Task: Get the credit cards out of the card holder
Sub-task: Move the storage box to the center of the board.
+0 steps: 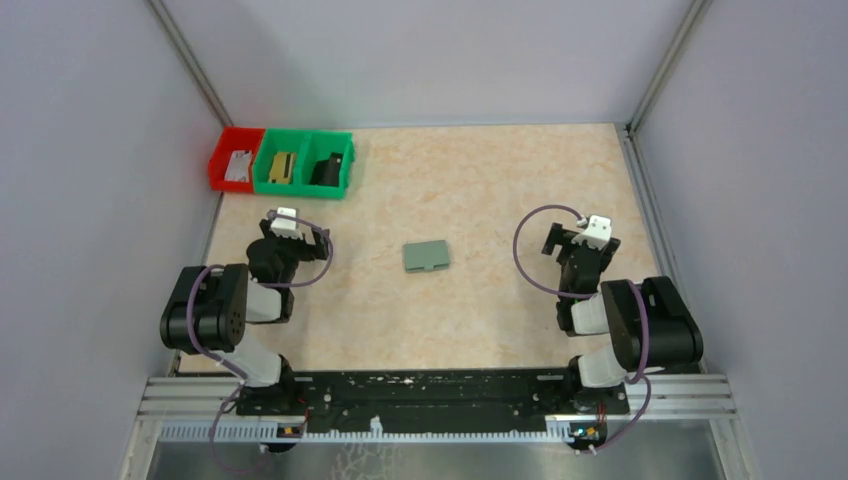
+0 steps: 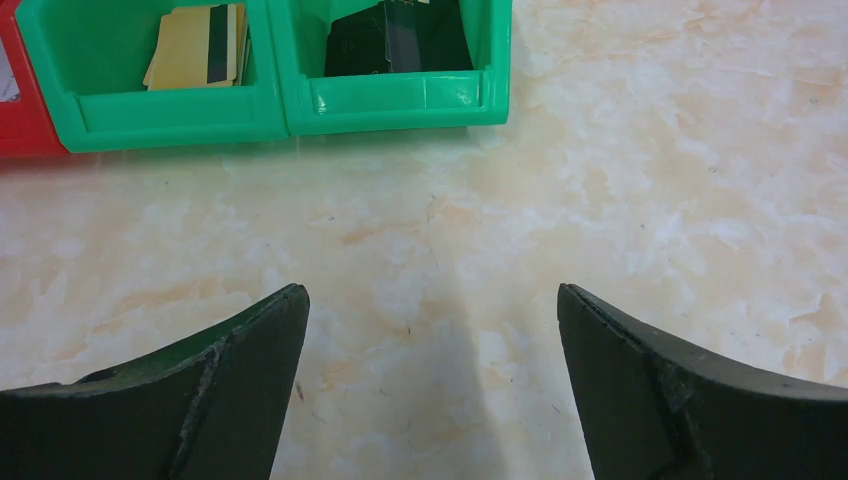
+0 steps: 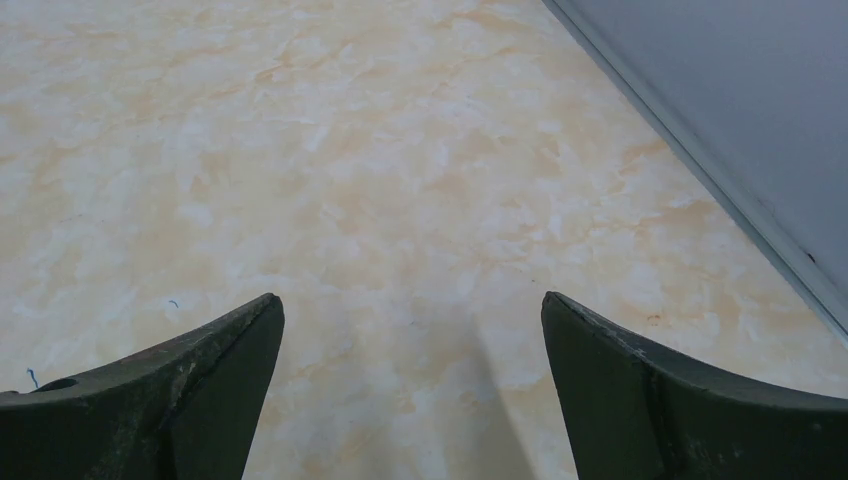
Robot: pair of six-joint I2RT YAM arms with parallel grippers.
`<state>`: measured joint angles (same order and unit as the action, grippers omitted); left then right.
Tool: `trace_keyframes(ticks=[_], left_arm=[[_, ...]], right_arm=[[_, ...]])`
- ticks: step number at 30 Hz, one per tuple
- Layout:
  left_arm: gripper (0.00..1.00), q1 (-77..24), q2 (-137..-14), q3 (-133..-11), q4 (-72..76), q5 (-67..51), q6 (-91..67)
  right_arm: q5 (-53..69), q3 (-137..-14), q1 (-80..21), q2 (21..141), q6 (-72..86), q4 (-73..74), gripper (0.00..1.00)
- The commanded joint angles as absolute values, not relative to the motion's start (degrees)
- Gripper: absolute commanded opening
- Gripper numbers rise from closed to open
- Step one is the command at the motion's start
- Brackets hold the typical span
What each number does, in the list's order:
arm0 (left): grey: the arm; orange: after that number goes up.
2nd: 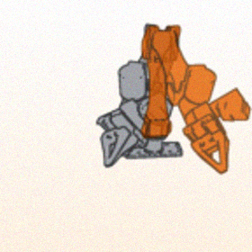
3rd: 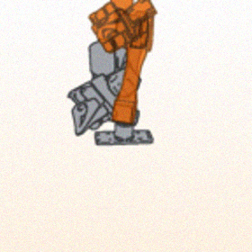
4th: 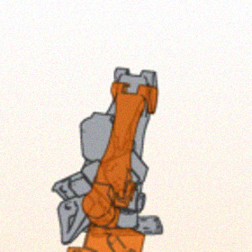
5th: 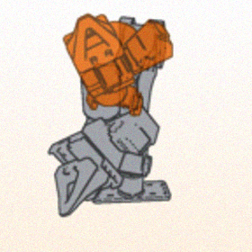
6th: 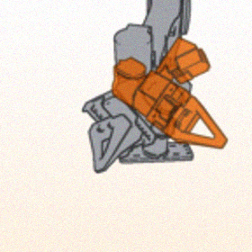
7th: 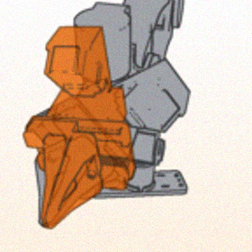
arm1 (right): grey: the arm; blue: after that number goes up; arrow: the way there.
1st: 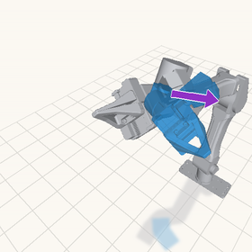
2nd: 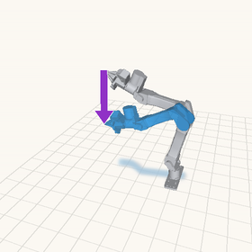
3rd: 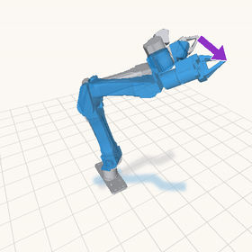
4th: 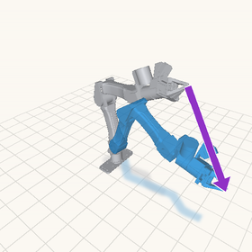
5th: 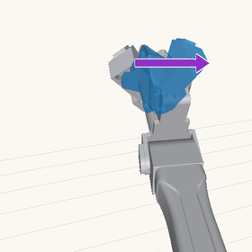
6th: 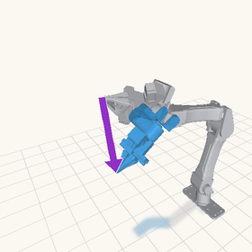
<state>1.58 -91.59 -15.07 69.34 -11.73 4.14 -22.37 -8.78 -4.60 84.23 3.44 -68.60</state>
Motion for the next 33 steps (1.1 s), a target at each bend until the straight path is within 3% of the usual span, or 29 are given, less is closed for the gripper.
trace_keyframes(ticks=[1, 16, 19, 23, 33], left_arm=[[0.99, 1.2, -91.2, -14.9, 70.9, -11.8, 4.6], [0.99, 1.3, -89.8, -14.8, 70.9, -11.3, 3.9], [0.99, 1.3, -84.9, -19.9, 56.7, -9.9, 3.9], [0.99, 1.4, -83.8, -33.1, 30.3, -9.9, 10.4], [0.99, 7.0, -78.5, -49.3, 1.1, -23.9, 13.6]], right_arm=[[-21.7, -9.7, -4.2, 83.8, 3.3, -72.1, 0.99], [-23.1, -9.6, -4.3, 82.3, 3.6, -71.1, 0.99], [-23.1, -15.1, -6.3, 75.0, 1.6, -54.3, 0.99], [-24.5, -26.6, -6.8, 68.6, 11.4, -29.9, 0.99], [-14.4, -32.9, -5.6, 60.2, 38.7, -15.4, 0.99]])
